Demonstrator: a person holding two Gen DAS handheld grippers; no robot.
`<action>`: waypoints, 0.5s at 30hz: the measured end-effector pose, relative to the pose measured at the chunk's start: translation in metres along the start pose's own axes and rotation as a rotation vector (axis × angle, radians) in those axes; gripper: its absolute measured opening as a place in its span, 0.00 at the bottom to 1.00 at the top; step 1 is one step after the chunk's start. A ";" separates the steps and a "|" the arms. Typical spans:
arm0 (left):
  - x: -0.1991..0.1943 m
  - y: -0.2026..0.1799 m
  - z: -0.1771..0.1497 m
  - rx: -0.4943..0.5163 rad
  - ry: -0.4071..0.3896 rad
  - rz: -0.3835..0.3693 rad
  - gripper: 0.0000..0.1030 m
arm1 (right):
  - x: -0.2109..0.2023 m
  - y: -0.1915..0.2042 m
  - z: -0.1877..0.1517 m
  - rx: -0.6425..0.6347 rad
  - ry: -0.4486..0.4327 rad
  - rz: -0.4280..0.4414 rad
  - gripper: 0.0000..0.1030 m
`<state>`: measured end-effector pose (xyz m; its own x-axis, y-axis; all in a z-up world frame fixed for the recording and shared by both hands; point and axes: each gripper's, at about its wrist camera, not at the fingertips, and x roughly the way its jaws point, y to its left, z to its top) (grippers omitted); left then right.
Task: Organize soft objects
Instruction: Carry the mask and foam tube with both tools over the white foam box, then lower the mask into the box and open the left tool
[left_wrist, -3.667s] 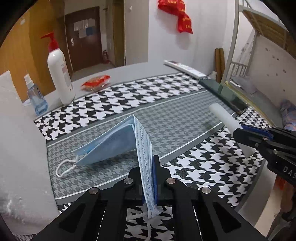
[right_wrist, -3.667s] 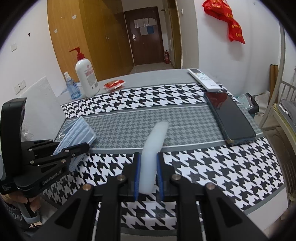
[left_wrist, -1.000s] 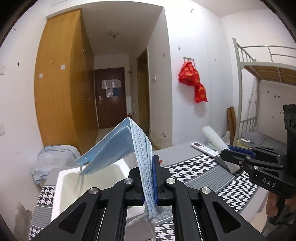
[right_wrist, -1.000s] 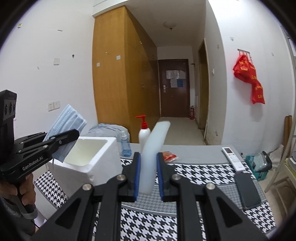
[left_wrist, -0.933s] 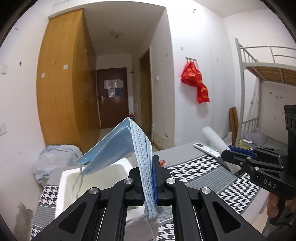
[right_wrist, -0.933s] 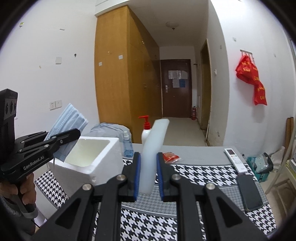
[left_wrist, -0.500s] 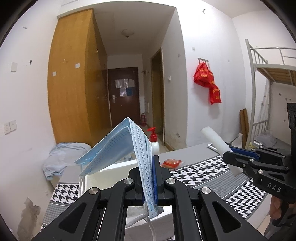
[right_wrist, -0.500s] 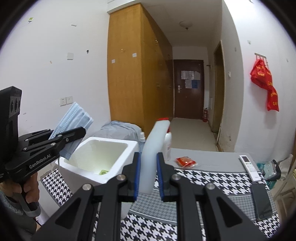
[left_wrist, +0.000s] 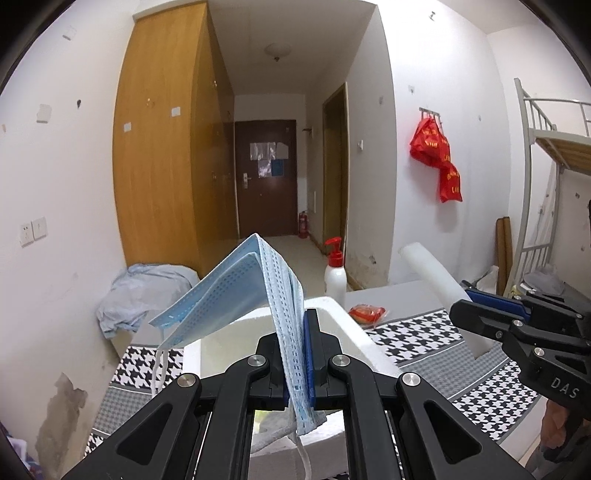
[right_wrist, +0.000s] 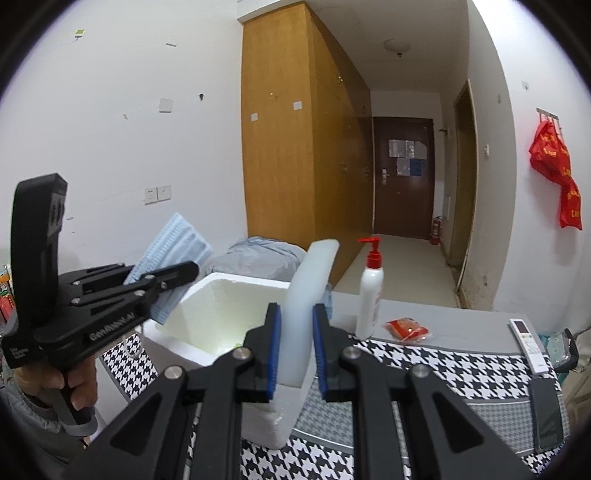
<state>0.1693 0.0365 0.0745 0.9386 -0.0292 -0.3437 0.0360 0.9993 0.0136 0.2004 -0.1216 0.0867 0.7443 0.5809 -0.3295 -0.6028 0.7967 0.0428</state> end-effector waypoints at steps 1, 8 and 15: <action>0.002 0.001 0.000 -0.001 0.008 -0.001 0.07 | 0.002 0.002 0.001 -0.004 0.001 0.005 0.19; 0.020 0.008 -0.002 -0.018 0.068 0.000 0.07 | 0.012 0.010 0.003 -0.018 0.013 0.026 0.19; 0.034 0.010 -0.003 -0.017 0.096 -0.012 0.07 | 0.018 0.010 0.004 -0.017 0.021 0.017 0.19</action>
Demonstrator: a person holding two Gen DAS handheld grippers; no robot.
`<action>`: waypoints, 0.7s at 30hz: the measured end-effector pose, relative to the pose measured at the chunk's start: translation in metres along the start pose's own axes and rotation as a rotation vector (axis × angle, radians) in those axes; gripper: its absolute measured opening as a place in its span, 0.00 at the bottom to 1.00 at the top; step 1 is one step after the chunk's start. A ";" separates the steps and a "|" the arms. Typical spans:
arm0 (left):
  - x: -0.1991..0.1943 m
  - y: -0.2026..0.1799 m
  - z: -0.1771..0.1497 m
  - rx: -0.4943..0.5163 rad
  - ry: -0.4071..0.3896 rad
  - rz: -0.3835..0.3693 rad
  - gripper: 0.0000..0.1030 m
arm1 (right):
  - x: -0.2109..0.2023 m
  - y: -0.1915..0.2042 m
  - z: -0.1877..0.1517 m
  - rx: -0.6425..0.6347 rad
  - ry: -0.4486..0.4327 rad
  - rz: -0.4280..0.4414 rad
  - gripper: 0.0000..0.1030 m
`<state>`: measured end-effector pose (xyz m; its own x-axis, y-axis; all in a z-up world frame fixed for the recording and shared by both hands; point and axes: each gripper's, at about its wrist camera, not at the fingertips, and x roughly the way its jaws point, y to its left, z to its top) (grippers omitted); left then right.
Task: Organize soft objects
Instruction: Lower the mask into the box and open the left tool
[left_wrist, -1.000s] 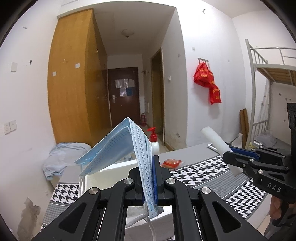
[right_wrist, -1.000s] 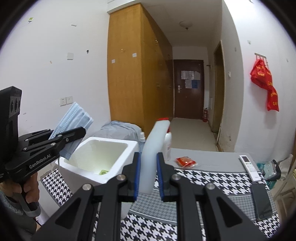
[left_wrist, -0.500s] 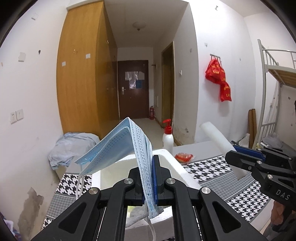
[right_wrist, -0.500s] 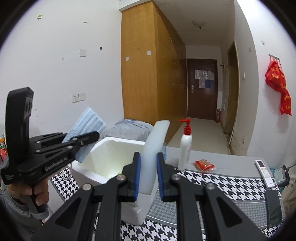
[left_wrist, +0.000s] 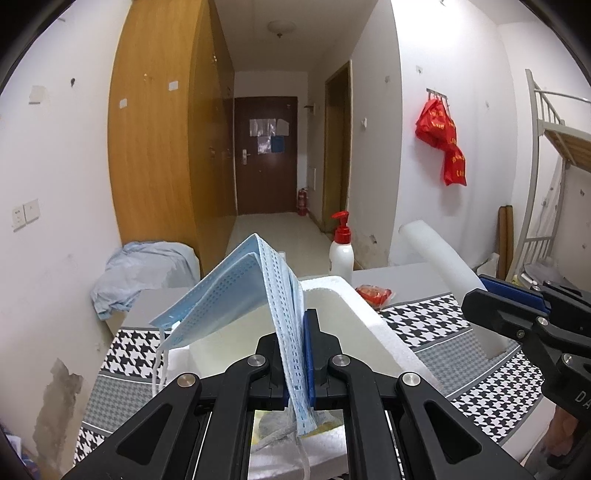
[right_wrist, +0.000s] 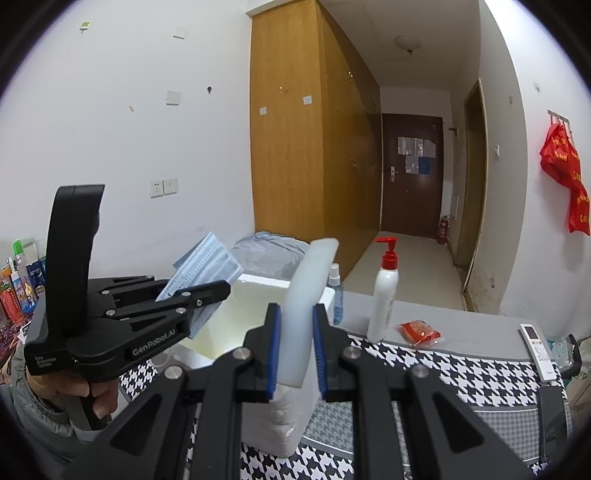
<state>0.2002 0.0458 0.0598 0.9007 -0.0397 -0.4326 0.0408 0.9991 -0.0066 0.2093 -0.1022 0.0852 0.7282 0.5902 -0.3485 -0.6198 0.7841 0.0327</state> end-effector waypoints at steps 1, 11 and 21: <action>0.003 0.000 0.001 -0.001 0.006 -0.004 0.07 | 0.001 -0.001 -0.001 0.004 0.001 -0.002 0.19; 0.014 0.001 0.002 0.002 0.050 0.001 0.65 | 0.005 0.001 0.000 0.020 0.010 -0.014 0.19; 0.002 0.003 0.000 0.011 0.003 0.002 0.94 | 0.005 0.004 0.002 0.022 0.008 -0.020 0.19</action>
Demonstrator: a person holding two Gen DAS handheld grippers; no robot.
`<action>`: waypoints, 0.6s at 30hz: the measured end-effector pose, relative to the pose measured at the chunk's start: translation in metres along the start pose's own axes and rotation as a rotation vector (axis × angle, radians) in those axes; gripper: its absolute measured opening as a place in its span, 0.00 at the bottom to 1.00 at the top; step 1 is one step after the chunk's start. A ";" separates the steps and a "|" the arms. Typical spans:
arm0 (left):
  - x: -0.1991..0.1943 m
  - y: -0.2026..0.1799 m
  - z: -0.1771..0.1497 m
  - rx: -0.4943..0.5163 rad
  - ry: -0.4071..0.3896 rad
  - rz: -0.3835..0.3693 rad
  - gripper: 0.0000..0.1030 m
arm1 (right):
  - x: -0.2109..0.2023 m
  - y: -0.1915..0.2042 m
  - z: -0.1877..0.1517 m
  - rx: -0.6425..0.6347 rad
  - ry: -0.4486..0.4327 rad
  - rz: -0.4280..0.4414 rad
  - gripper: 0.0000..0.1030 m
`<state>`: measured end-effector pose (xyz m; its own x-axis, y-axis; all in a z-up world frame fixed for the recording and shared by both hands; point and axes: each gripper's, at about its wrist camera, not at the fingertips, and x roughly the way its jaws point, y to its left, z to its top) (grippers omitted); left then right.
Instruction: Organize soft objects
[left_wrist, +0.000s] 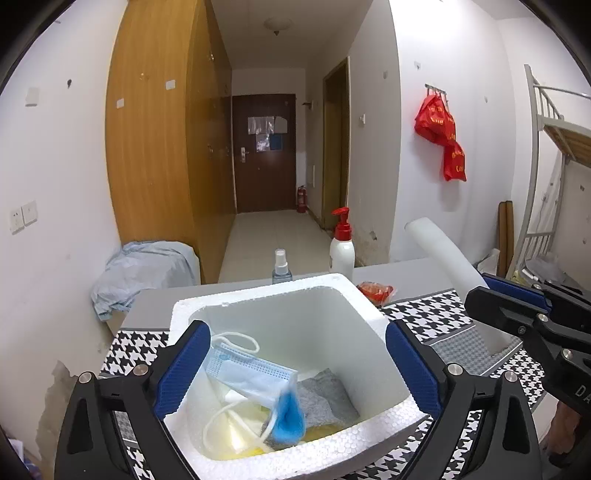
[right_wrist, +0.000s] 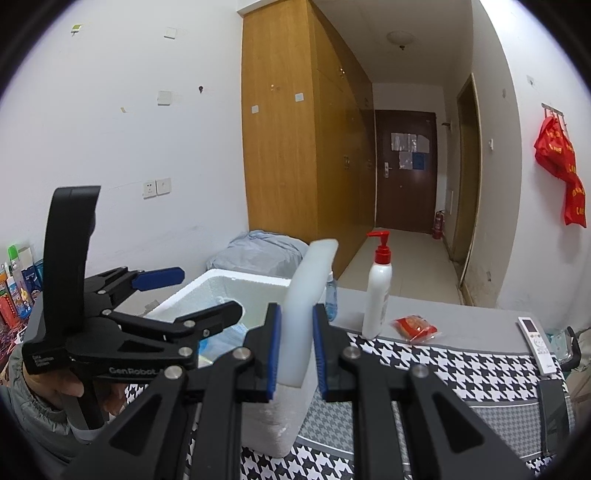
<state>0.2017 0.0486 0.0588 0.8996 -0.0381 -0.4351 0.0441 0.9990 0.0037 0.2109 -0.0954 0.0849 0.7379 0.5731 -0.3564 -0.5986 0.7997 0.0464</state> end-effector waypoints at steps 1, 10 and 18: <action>-0.001 0.001 0.000 -0.001 -0.003 -0.001 0.94 | 0.000 -0.001 -0.001 0.001 0.000 -0.001 0.19; -0.018 0.015 0.000 -0.035 -0.065 0.027 0.99 | 0.003 0.001 -0.001 -0.008 0.001 0.001 0.19; -0.039 0.035 -0.006 -0.073 -0.109 0.078 0.99 | 0.009 0.013 0.000 -0.023 0.006 0.025 0.19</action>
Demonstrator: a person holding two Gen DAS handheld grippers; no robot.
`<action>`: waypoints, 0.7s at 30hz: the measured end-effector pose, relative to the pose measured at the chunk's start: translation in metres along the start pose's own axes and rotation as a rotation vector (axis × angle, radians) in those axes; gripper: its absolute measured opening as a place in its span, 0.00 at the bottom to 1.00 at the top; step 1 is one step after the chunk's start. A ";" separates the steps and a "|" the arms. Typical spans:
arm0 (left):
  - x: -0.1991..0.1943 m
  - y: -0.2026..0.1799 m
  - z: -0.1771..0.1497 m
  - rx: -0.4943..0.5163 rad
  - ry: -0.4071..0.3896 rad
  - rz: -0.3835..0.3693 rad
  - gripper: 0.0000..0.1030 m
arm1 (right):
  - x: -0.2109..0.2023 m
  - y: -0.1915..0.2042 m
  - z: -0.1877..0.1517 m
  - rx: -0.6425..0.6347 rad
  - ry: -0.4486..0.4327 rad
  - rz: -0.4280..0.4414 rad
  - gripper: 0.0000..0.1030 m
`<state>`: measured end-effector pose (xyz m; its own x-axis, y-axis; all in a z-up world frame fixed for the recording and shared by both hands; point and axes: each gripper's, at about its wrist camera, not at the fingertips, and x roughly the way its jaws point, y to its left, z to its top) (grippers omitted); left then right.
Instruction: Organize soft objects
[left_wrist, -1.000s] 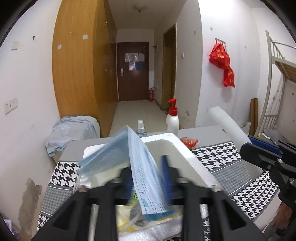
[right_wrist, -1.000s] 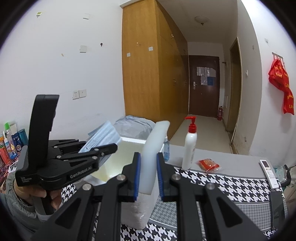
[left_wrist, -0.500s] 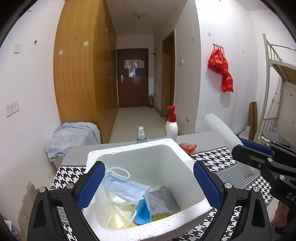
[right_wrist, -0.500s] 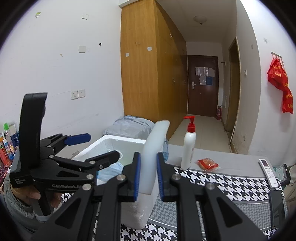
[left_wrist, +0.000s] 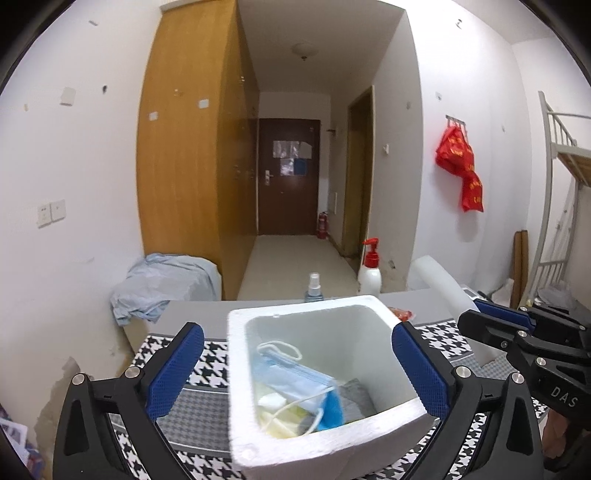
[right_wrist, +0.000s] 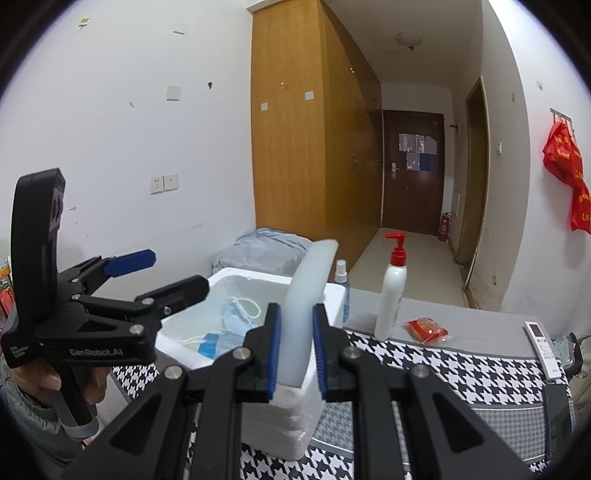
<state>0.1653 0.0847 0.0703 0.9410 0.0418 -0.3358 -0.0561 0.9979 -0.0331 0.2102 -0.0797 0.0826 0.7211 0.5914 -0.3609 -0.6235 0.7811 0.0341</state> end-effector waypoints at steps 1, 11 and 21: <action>-0.001 0.003 0.000 -0.006 -0.001 0.008 0.99 | 0.001 0.001 0.000 -0.001 0.000 0.004 0.19; -0.013 0.031 -0.013 -0.036 -0.001 0.073 0.99 | 0.013 0.013 0.003 -0.017 0.014 0.027 0.19; -0.020 0.055 -0.020 -0.064 -0.001 0.114 0.99 | 0.026 0.028 0.006 -0.034 0.034 0.057 0.19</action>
<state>0.1363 0.1374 0.0563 0.9277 0.1546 -0.3398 -0.1835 0.9815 -0.0544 0.2132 -0.0418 0.0799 0.6735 0.6273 -0.3911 -0.6739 0.7384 0.0238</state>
